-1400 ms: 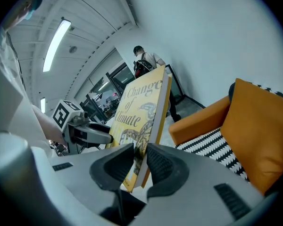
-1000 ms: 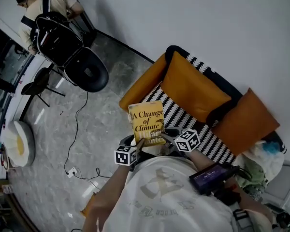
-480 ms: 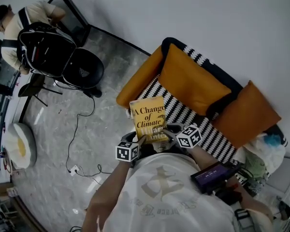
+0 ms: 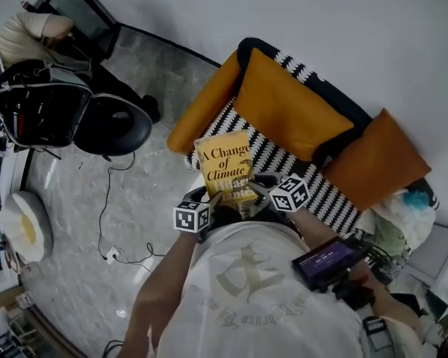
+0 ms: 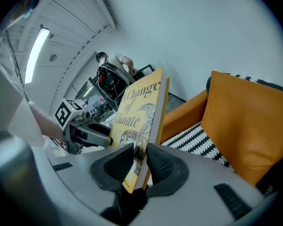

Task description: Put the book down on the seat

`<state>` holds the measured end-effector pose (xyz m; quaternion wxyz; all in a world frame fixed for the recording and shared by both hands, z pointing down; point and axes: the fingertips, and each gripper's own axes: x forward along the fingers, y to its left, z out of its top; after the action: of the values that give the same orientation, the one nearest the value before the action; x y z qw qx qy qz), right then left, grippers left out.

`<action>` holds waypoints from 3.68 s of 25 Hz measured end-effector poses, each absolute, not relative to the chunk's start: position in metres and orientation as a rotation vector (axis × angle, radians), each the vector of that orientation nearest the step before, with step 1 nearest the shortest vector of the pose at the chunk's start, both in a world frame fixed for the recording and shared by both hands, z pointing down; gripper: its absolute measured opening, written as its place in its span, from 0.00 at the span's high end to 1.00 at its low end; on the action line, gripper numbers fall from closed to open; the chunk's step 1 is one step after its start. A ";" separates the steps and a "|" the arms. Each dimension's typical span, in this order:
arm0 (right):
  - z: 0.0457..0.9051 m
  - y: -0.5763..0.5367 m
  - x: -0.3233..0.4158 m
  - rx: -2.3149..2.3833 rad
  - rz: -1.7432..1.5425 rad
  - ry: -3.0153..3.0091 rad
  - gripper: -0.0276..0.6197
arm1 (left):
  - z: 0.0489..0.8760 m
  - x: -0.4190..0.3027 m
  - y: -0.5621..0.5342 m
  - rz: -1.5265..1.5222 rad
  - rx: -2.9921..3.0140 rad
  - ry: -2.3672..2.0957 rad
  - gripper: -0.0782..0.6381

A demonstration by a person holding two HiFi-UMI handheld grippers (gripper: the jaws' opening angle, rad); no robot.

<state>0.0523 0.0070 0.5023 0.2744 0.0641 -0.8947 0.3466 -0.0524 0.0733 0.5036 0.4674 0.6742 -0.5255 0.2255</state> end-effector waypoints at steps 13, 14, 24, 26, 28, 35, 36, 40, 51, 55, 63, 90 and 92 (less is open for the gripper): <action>0.554 0.000 0.047 0.224 1.007 -2.301 0.81 | 0.555 -0.061 0.061 0.592 1.628 -1.176 0.56; 0.558 0.000 0.045 0.227 1.013 -2.295 0.81 | 0.560 -0.063 0.060 0.597 1.627 -1.172 0.56; 0.609 0.041 0.034 0.257 1.037 -2.245 0.81 | 0.613 -0.073 0.099 0.597 1.630 -1.124 0.56; 0.613 0.035 0.027 0.252 1.031 -2.244 0.81 | 0.618 -0.080 0.094 0.595 1.625 -1.129 0.56; 0.620 0.030 0.022 0.244 1.022 -2.240 0.81 | 0.627 -0.084 0.090 0.593 1.616 -1.129 0.56; 0.633 0.037 0.024 0.264 1.041 -2.188 0.81 | 0.642 -0.080 0.098 0.581 1.585 -1.090 0.56; 0.635 0.033 0.022 0.266 1.039 -2.188 0.81 | 0.645 -0.082 0.094 0.581 1.584 -1.090 0.56; 0.642 0.025 0.021 0.285 1.041 -2.167 0.81 | 0.653 -0.083 0.086 0.585 1.578 -1.067 0.56; 0.678 0.026 0.021 0.391 1.079 -2.161 0.81 | 0.692 -0.086 0.083 0.614 1.606 -1.031 0.56; 0.697 0.032 0.027 0.443 1.121 -2.155 0.81 | 0.710 -0.081 0.090 0.599 1.596 -1.028 0.56; 0.737 0.052 0.041 0.466 1.170 -2.127 0.81 | 0.754 -0.065 0.112 0.586 1.562 -1.017 0.56; 0.812 0.042 0.026 0.438 1.175 -2.093 0.82 | 0.821 -0.077 0.105 0.622 1.500 -1.031 0.56; 0.812 0.041 0.024 0.440 1.178 -2.086 0.82 | 0.825 -0.079 0.103 0.665 1.507 -1.031 0.56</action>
<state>0.0241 0.0406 0.8124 0.3455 0.1696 -0.8037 0.4538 -0.0791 0.1029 0.8253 0.5639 0.6406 -0.4380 0.2826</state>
